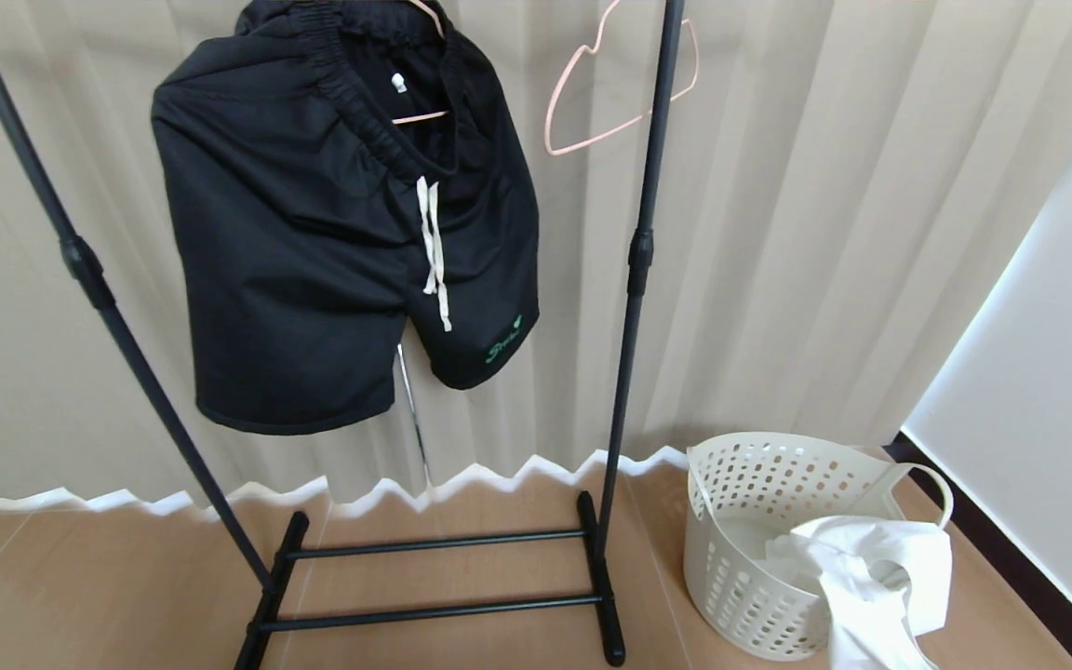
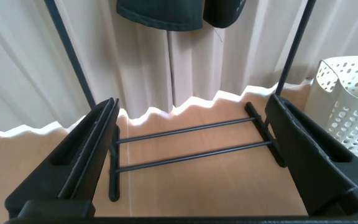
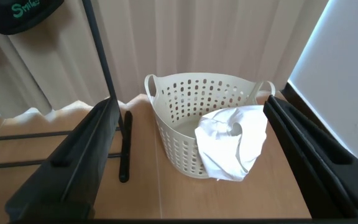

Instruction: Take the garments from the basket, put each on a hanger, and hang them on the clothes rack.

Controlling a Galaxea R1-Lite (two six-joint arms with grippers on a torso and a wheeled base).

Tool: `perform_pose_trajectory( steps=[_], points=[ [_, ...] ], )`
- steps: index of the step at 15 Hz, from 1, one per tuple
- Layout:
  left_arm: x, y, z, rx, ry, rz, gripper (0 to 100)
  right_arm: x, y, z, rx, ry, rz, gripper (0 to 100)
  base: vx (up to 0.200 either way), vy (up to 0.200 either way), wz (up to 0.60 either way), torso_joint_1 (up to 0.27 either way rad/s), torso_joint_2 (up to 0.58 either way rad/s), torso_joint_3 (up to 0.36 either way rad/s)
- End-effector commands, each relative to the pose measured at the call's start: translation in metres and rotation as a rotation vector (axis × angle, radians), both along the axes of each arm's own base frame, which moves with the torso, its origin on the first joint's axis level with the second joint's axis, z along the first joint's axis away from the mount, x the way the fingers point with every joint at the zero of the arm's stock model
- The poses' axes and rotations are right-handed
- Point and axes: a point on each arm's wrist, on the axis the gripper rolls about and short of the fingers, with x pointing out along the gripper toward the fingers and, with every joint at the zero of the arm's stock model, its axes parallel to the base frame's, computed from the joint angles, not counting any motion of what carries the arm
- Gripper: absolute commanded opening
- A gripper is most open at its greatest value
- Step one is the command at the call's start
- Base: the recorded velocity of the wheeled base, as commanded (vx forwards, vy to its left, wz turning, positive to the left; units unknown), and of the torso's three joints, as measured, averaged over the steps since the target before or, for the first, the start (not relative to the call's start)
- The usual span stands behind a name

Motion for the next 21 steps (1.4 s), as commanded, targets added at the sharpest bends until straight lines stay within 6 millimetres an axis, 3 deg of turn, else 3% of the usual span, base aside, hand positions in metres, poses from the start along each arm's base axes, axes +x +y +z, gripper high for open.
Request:
perform_pose_trajectory(
  steps=[1,5,13,21],
  points=[
    [0.0001,0.0,-0.0001,-0.001,0.003,-0.001,100,0.0001,0.0,0.0,0.0,0.002,0.0,100,0.0,0.0,-0.6,0.007,0.0,0.007],
    [0.0001,0.0,-0.0003,-0.001,0.004,-0.002,100,0.0001,0.0,0.0,0.001,0.002,0.0,100,0.0,0.0,-0.15,0.003,0.0,-0.001],
    [0.0001,0.0,-0.0003,-0.001,0.004,-0.001,100,0.0001,0.0,0.0,0.001,0.002,0.0,100,0.0,-0.2,-0.07,0.001,0.0,0.005],
    [0.0001,0.0,-0.0003,0.001,0.004,-0.001,100,0.0001,0.0,0.0,0.001,0.002,-0.002,100,0.0,0.0,-0.07,0.001,0.0,0.0]
  ],
)
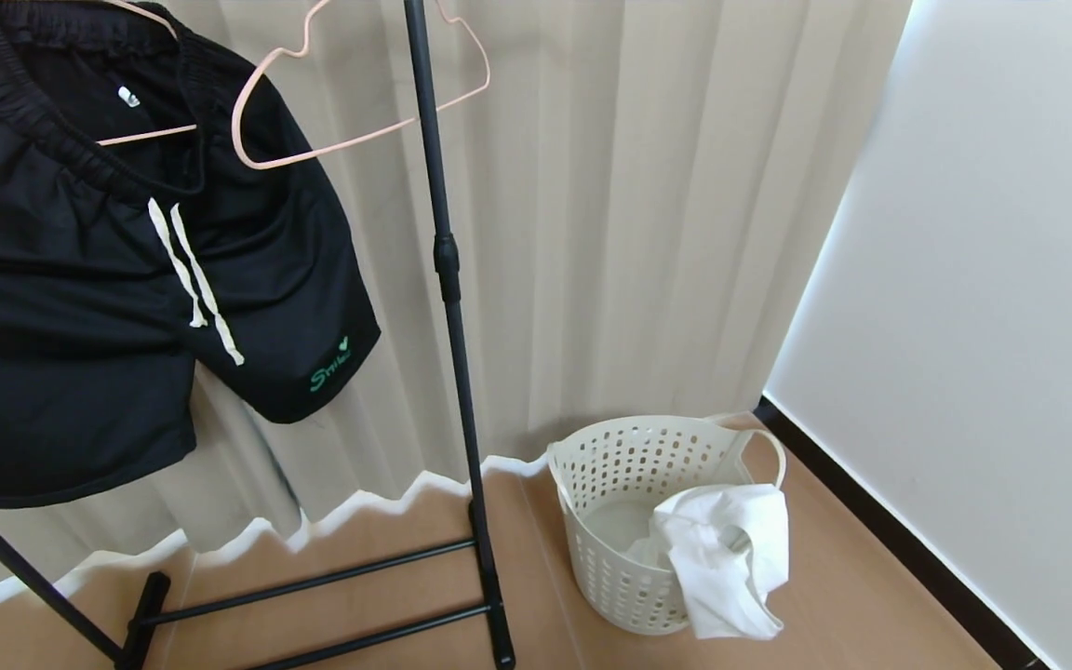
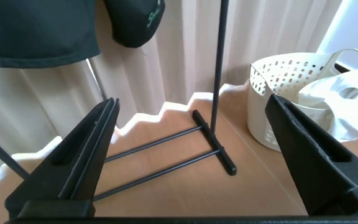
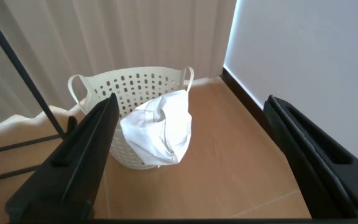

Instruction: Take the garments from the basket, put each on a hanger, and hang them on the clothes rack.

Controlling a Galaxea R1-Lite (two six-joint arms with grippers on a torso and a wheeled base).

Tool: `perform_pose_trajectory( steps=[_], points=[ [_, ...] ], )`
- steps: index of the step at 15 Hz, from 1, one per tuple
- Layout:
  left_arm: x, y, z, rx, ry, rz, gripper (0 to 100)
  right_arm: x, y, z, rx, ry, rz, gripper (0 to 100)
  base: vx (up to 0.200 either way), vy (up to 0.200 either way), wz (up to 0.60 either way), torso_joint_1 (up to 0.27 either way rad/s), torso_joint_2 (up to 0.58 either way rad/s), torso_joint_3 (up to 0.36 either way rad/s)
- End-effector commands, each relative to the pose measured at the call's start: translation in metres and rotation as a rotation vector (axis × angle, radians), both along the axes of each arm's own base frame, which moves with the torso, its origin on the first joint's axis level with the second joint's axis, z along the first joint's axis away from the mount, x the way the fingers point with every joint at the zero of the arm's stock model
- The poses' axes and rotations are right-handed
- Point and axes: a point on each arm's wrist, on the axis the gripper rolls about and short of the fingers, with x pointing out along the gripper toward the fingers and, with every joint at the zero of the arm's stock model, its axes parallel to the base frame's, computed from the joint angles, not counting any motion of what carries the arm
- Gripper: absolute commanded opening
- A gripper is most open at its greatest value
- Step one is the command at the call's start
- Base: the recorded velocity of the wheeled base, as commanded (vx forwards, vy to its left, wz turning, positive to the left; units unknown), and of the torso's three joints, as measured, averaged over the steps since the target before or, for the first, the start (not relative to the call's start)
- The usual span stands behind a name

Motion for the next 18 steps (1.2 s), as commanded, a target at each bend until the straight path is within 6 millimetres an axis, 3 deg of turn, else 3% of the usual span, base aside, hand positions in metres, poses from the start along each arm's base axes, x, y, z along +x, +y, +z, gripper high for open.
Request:
perform_pose_trajectory(
  steps=[1,3,8,11,16,18],
  points=[
    [0.0001,0.0,0.0,0.001,0.002,-0.002,100,0.0001,0.0,0.0001,0.0,0.0,0.001,100,0.0,0.0,-0.6,0.007,0.0,0.002],
    [0.0001,0.0,0.0,0.001,0.002,-0.002,100,0.0001,0.0,0.0001,0.0,0.0,0.001,100,0.0,0.0,-0.6,0.002,0.0,-0.002],
    [0.0001,0.0,0.0,-0.001,0.002,0.0,100,0.0001,0.0,0.0001,0.0,0.0,0.001,100,0.0,0.0,0.0,0.0,0.0,0.0],
    [0.0001,0.0,0.0,-0.001,0.002,0.0,100,0.0001,0.0,0.0001,0.0,0.0,-0.001,100,0.0,0.0,-0.6,-0.005,0.0,0.004],
    [0.0001,0.0,0.0,0.001,0.002,0.0,100,0.0001,0.0,0.0001,0.0,0.0,0.001,100,0.0,0.0,0.0,0.0,0.0,0.0],
    [0.0001,0.0,0.0,0.001,0.002,0.0,100,0.0001,0.0,0.0001,-0.001,0.001,0.0,100,0.0,-0.2,0.0,0.0,0.0,0.005]
  ],
)
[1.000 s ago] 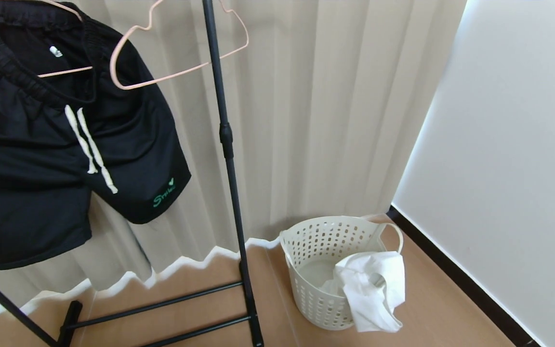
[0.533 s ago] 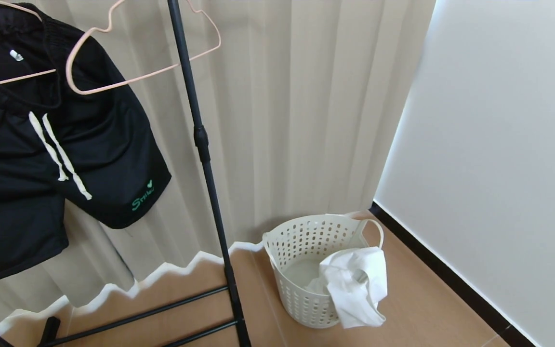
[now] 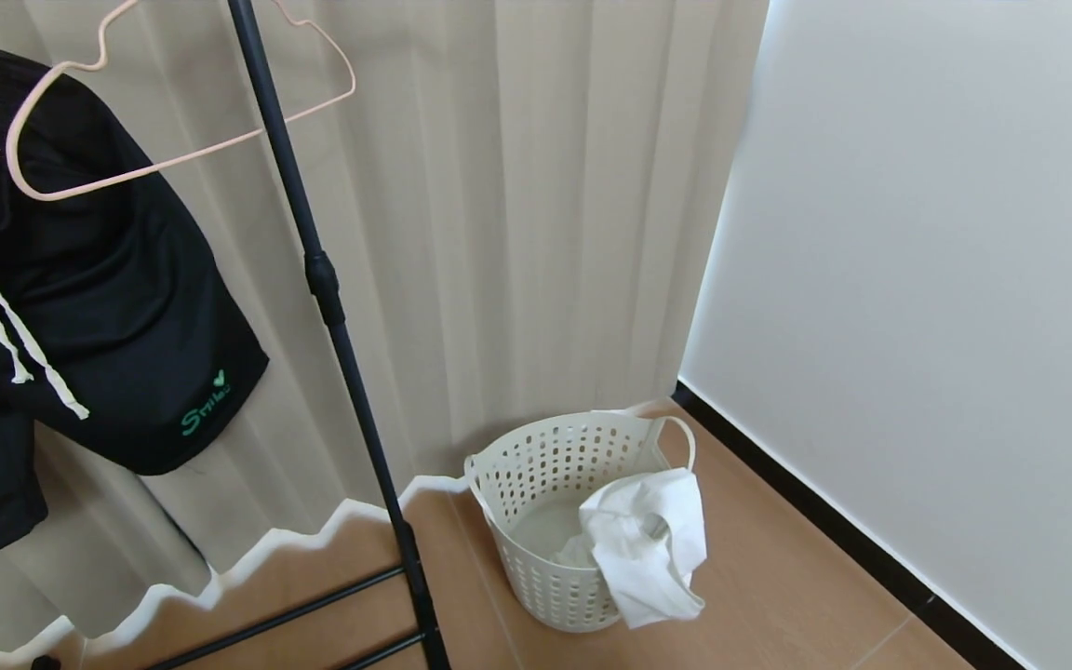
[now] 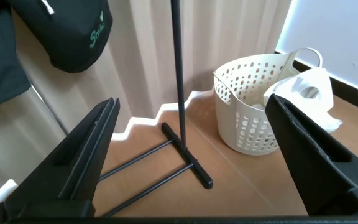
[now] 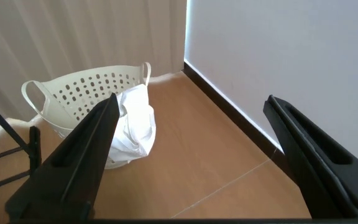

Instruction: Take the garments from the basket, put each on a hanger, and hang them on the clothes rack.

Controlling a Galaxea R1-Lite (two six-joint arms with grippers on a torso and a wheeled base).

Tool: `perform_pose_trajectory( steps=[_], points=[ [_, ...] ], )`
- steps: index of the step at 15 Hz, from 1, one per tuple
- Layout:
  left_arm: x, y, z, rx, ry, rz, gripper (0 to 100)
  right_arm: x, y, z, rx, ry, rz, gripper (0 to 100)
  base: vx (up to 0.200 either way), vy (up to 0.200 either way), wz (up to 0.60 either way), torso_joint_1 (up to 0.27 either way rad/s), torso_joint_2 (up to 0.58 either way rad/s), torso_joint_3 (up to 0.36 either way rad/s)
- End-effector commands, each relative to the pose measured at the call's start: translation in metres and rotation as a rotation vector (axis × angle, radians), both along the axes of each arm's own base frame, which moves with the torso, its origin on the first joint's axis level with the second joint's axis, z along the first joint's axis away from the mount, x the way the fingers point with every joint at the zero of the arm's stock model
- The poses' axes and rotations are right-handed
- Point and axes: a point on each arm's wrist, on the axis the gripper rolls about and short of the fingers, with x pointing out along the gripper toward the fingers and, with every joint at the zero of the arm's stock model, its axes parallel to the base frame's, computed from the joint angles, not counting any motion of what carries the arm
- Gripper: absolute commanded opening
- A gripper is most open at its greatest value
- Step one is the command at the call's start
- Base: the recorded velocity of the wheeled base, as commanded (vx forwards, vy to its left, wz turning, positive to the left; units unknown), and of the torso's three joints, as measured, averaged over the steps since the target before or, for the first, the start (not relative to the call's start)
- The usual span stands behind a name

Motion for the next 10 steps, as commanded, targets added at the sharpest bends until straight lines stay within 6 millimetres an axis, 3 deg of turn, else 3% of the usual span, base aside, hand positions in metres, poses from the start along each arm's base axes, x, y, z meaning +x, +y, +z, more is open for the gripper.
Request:
perform_pose_trajectory(
  steps=[1,3,10],
  points=[
    [0.0001,0.0,0.0,0.001,0.002,0.0,100,0.0001,0.0,0.0,0.001,0.001,0.0,100,0.2,-0.2,0.0,-0.007,0.0,-0.007],
    [0.0001,0.0,0.0001,-0.002,0.001,0.0,100,0.0001,0.0,0.0,0.001,0.001,-0.002,100,0.2,-0.2,0.0,0.002,0.0,0.0],
    [0.0001,0.0,0.0,-0.002,0.002,0.0,100,0.0001,0.0,0.0,0.001,0.001,-0.002,100,0.0,0.0,0.0,0.0,0.0,0.0]
  ],
)
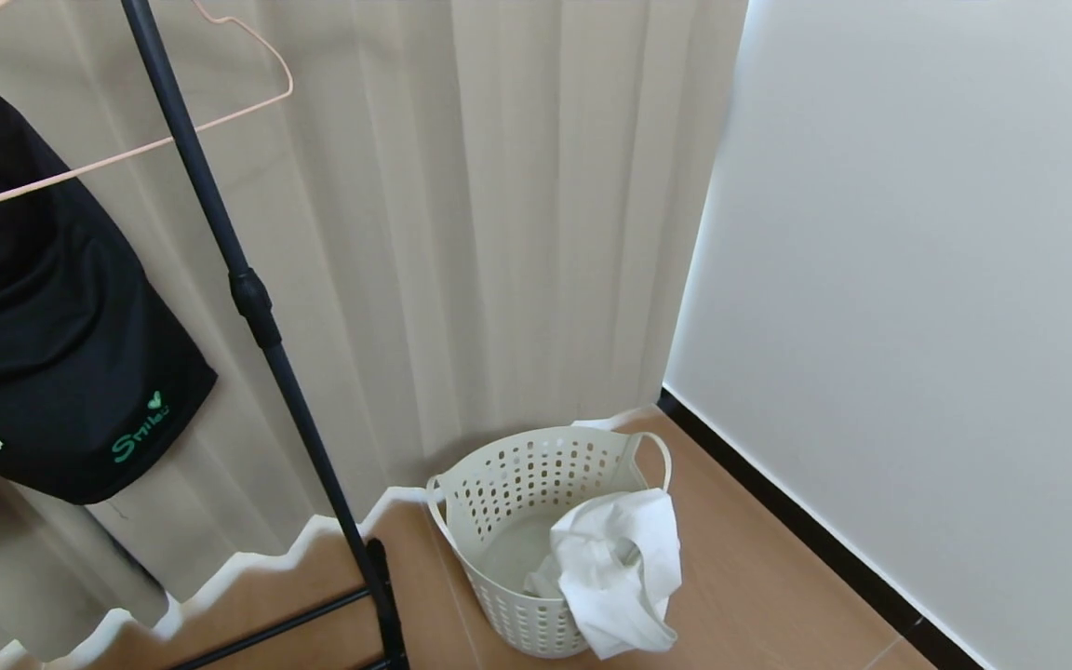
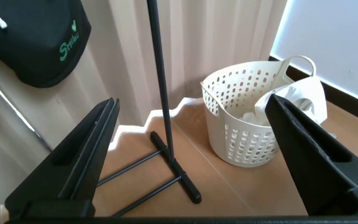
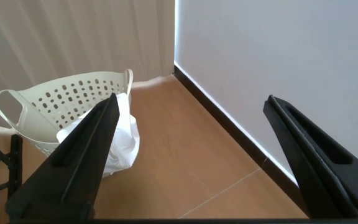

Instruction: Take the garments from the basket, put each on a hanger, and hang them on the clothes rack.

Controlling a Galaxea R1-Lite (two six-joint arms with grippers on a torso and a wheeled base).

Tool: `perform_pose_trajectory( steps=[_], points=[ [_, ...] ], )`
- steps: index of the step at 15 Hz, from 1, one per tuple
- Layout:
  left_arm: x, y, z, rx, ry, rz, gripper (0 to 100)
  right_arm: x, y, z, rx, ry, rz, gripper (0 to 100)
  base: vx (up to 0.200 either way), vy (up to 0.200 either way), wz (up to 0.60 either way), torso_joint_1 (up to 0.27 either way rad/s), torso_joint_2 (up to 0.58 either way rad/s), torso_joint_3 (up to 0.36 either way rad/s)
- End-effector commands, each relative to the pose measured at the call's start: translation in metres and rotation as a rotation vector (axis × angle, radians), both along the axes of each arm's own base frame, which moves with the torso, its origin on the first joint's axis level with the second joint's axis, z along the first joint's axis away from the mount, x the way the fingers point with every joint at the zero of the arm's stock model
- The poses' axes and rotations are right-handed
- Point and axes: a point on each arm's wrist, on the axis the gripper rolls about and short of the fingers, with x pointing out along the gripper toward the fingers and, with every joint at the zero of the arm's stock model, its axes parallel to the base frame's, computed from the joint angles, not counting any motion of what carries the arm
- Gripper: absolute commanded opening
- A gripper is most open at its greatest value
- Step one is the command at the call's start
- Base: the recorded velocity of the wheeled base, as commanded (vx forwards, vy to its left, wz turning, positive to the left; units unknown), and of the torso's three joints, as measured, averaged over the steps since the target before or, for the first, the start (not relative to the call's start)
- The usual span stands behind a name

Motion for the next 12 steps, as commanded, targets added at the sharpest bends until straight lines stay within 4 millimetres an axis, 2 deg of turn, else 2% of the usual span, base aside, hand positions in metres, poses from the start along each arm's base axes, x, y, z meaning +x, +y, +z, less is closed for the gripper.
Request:
perform_pose_trajectory(
  steps=[1,7,12],
  points=[
    [0.0001,0.0,0.0001,0.0,0.0,0.0,100,0.0001,0.0,0.0,-0.001,0.001,0.0,100,0.0,0.0,0.0,0.0,0.0,0.0],
    [0.0001,0.0,0.0,0.001,0.002,0.0,100,0.0001,0.0,0.0,0.0,0.001,0.0,100,0.0,0.0,0.0,0.008,0.08,-0.047],
    [0.0001,0.0,0.0001,0.0,0.0,0.0,100,0.0001,0.0,0.0,0.0,0.001,-0.001,100,0.0,0.0,0.0,0.006,0.02,-0.176]
  ],
)
